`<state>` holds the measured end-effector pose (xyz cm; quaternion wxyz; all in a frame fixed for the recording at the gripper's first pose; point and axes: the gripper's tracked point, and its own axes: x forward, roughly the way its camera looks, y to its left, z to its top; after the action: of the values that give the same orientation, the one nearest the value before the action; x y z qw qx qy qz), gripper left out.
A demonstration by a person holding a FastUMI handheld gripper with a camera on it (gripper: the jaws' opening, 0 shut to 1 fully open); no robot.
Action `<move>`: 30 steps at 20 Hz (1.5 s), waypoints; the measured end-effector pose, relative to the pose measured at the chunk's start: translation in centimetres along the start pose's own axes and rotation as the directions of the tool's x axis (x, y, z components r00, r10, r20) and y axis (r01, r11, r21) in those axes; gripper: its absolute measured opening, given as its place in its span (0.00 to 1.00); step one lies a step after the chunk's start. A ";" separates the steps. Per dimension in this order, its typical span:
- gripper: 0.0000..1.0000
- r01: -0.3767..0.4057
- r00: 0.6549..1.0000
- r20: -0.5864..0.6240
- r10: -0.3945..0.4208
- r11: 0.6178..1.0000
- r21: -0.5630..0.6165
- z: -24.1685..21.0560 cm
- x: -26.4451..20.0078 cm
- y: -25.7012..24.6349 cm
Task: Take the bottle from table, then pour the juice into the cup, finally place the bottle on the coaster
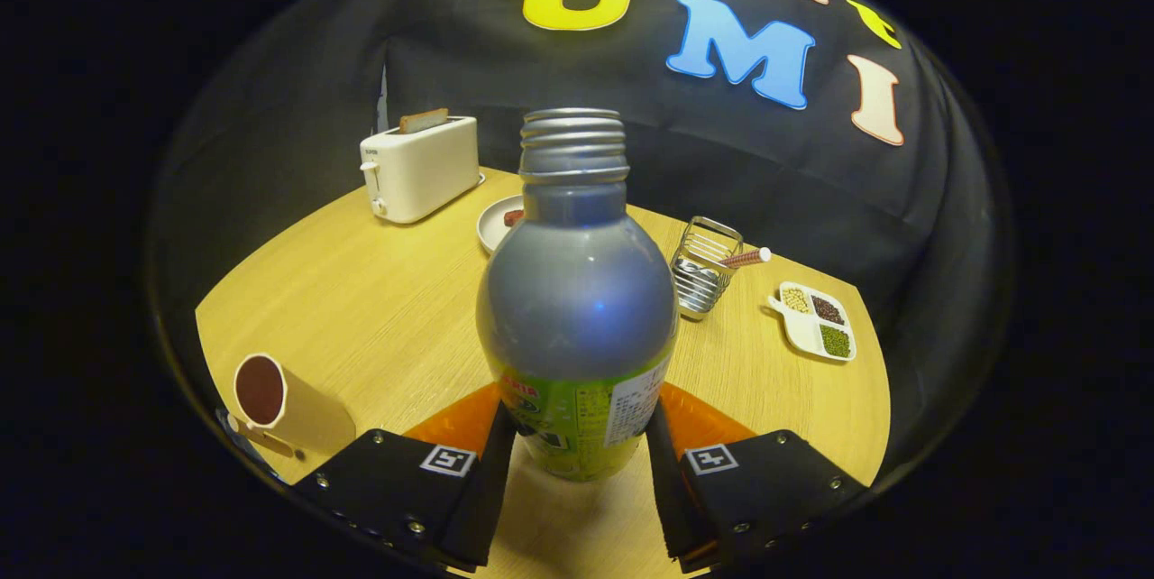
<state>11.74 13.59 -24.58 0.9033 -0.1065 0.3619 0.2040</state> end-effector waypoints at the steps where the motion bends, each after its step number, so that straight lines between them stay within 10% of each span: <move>1: 0.70 0.004 1.000 0.012 -0.004 1.000 0.004 0.3 0.4 -0.2; 30: 0.74 0.061 0.987 0.143 -0.075 0.993 0.098 2.1 9.6 -2.7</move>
<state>20.48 14.65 -29.67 0.9379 -0.0615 0.3000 0.1633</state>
